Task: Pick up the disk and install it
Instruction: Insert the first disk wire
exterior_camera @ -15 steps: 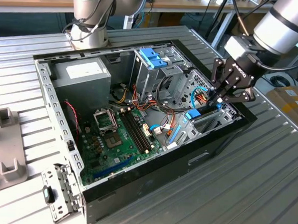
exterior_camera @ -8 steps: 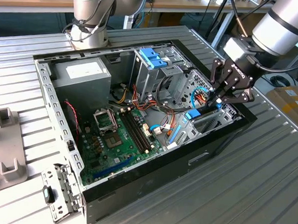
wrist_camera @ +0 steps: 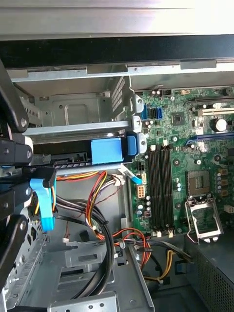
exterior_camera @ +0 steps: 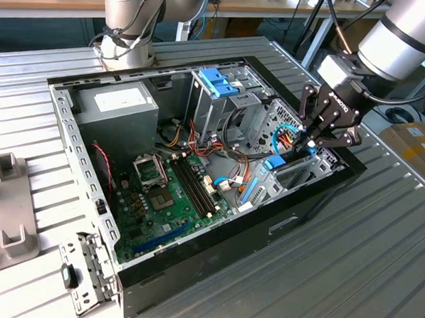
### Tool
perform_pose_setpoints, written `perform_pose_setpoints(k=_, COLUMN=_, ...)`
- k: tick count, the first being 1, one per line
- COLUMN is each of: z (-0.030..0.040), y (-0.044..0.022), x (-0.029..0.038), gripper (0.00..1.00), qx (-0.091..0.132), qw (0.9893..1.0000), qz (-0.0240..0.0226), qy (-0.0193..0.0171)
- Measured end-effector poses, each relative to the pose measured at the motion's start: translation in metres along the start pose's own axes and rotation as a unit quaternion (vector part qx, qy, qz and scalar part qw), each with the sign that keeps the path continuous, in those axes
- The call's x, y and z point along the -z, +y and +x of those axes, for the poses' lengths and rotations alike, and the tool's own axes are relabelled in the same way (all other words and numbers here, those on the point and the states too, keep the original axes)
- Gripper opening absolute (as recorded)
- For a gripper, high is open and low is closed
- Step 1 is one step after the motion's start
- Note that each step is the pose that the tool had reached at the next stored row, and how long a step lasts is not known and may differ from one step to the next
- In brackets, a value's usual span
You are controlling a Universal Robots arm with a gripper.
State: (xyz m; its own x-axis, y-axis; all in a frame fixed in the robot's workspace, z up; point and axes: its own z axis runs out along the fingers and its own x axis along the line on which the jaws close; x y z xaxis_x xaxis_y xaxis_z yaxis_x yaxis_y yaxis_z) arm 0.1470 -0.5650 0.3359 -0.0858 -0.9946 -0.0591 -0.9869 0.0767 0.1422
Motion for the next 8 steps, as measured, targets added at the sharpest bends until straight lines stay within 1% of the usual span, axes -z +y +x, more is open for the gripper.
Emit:
perform_pose_setpoints(k=2, z=0.0, y=0.0, x=-0.0001, gripper=0.19, qx=0.0, qw=1.0, qz=-0.0002, qy=-0.0018)
perform_pose_setpoints(k=3, z=0.0, y=0.0, x=-0.0002, gripper=0.19, qx=0.0, qw=1.0, qz=-0.0002, qy=-0.0021)
perform_pose_setpoints(k=8, z=0.0, y=-0.0001, x=-0.0001, gripper=0.19, qx=0.0, qw=1.0, qz=-0.0002, qy=-0.0021)
